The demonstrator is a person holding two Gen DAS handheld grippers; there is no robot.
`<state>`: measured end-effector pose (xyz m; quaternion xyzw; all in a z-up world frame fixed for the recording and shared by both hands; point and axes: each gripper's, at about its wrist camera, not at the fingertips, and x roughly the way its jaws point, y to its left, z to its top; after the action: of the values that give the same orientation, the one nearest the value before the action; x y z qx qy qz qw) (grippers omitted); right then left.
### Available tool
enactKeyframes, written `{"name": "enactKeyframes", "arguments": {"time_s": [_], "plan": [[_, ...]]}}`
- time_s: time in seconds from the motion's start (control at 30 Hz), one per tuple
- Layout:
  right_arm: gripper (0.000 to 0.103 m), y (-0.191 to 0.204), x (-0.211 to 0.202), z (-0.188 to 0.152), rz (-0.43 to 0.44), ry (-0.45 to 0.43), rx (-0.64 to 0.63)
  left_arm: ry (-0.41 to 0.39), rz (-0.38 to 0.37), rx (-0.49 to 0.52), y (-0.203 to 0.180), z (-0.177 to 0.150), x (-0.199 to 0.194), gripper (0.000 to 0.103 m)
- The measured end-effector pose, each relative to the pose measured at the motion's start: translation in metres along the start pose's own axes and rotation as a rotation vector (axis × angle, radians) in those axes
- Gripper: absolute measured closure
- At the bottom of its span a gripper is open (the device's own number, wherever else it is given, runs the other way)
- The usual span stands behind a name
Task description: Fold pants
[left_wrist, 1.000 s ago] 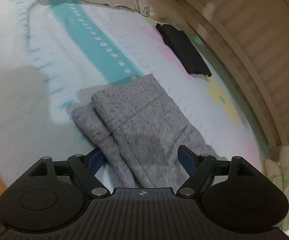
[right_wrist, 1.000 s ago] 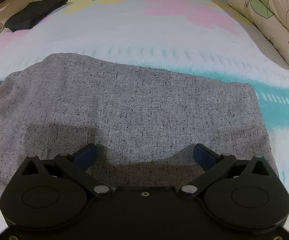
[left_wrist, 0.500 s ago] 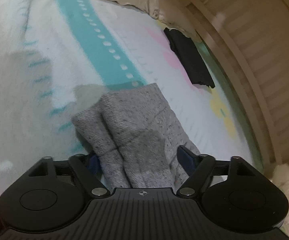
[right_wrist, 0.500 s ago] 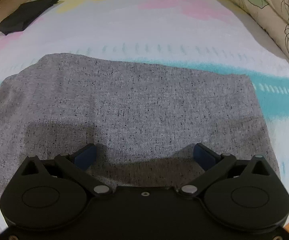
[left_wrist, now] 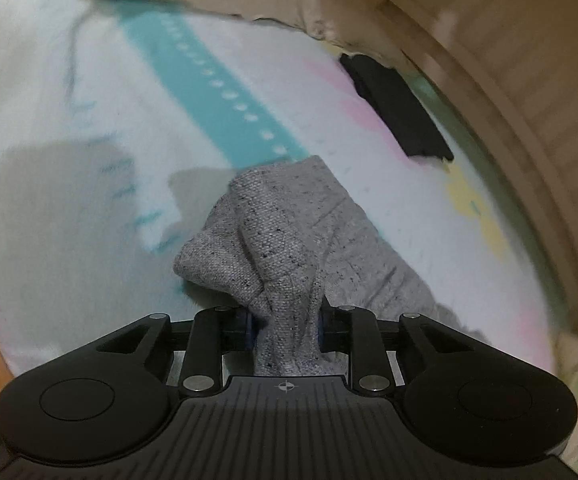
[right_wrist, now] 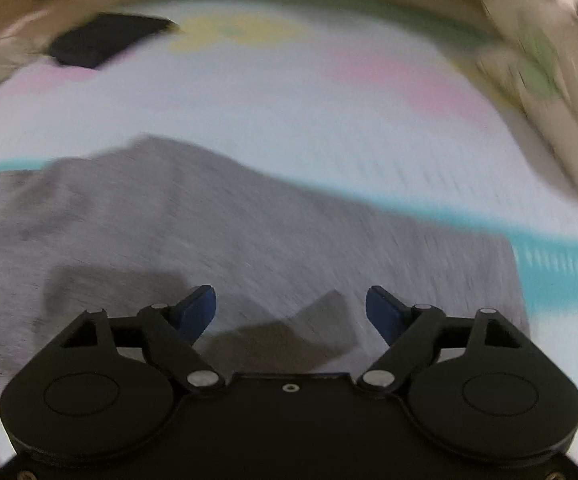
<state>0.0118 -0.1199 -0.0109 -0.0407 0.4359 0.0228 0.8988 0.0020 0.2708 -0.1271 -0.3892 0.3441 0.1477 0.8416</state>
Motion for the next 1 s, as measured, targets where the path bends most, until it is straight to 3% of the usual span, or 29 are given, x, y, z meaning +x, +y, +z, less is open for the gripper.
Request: {"name": "enactKeyframes", "arguments": {"time_s": [0.13,0.27,0.37,0.5,0.6,0.7,0.77,0.87,1.0], "plan": [[0.019,0.043,-0.014,0.012,0.134,-0.084,-0.061,0.002,0.004,0.021,-0.002,0.001,0.0,0.077],[0.019,0.095,-0.008,0.026,0.233,-0.092,-0.117,0.008,-0.004,0.002,0.0,0.003,0.0,0.077],[0.019,0.132,0.006,0.04,0.249,-0.076,-0.186,0.008,-0.004,0.001,0.0,0.003,0.001,0.077],[0.019,0.164,0.041,0.053,0.225,0.031,-0.265,0.01,-0.01,-0.006,0.001,0.004,0.002,0.077],[0.013,0.164,0.058,0.06,0.202,0.033,-0.216,0.01,-0.012,-0.006,0.001,0.004,0.002,0.077],[0.015,0.158,0.065,0.072,0.225,0.082,-0.168,0.012,-0.014,-0.006,0.002,0.004,0.001,0.077],[0.02,0.15,0.058,0.079,0.239,0.083,-0.156,0.011,-0.017,-0.009,0.002,0.004,0.001,0.077],[0.019,0.131,0.04,0.082,0.233,0.058,-0.162,0.008,-0.015,-0.006,0.002,0.004,0.001,0.077],[0.009,0.096,0.016,0.076,0.199,0.039,-0.193,0.003,-0.013,-0.003,0.001,0.003,0.001,0.077]]}}
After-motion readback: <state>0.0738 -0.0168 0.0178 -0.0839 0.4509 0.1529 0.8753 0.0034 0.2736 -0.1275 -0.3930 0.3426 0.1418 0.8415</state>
